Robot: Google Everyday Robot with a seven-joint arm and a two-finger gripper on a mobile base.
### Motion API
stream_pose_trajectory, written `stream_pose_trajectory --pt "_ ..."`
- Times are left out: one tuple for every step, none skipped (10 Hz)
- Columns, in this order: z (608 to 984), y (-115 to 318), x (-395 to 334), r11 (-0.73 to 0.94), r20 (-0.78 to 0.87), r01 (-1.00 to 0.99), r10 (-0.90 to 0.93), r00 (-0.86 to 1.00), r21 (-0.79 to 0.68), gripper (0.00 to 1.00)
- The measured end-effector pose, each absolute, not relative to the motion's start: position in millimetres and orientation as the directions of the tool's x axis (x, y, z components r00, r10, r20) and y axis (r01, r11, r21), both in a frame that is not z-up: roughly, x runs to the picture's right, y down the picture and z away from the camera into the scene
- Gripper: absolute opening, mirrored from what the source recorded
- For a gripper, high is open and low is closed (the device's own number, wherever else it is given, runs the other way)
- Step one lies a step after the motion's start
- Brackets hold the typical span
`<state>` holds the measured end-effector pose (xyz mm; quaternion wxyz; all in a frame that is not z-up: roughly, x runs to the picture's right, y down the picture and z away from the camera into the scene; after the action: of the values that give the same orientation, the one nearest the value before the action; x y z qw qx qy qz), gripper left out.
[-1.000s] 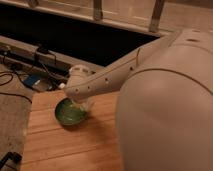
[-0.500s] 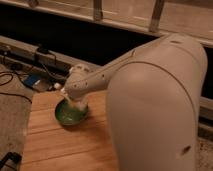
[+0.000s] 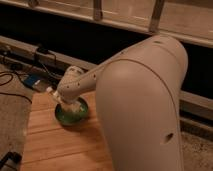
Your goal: Place the bottle in the ceramic bowl
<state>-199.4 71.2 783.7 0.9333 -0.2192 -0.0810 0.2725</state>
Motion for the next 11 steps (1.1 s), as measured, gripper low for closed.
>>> stream_pose_trajectory --pt "783.3 71.6 -200.8 0.756 0.033 -0.471 0.543 0.839 -0.454 0.28" --pt "783.2 71.9 -201.3 0.756 0.034 -0.470 0.542 0.840 -0.455 0.38" --pt "783.3 71.8 -201.0 0.756 0.033 -0.471 0.542 0.839 -0.454 0.48" --pt "783.4 71.7 -200.5 0.756 0.033 -0.471 0.543 0.839 -0.454 0.58" --pt "783.4 71.7 -200.4 0.756 0.033 -0.472 0.543 0.839 -0.454 0.68" --pt "783.4 71.6 -200.5 0.756 0.033 -0.471 0.543 0.839 -0.454 0.76" --pt "783.4 71.8 -200.5 0.756 0.033 -0.471 0.543 0.839 -0.454 0.80" --pt "783.3 71.8 -200.8 0.756 0.033 -0.471 0.543 0.839 -0.454 0.80" --pt "783.3 71.8 -200.7 0.756 0.033 -0.471 0.543 0.839 -0.454 0.80" --pt "783.4 71.7 -200.5 0.756 0.033 -0.471 0.543 0.839 -0.454 0.80" --pt "783.4 71.7 -200.4 0.756 0.033 -0.472 0.543 0.839 -0.454 0.80"
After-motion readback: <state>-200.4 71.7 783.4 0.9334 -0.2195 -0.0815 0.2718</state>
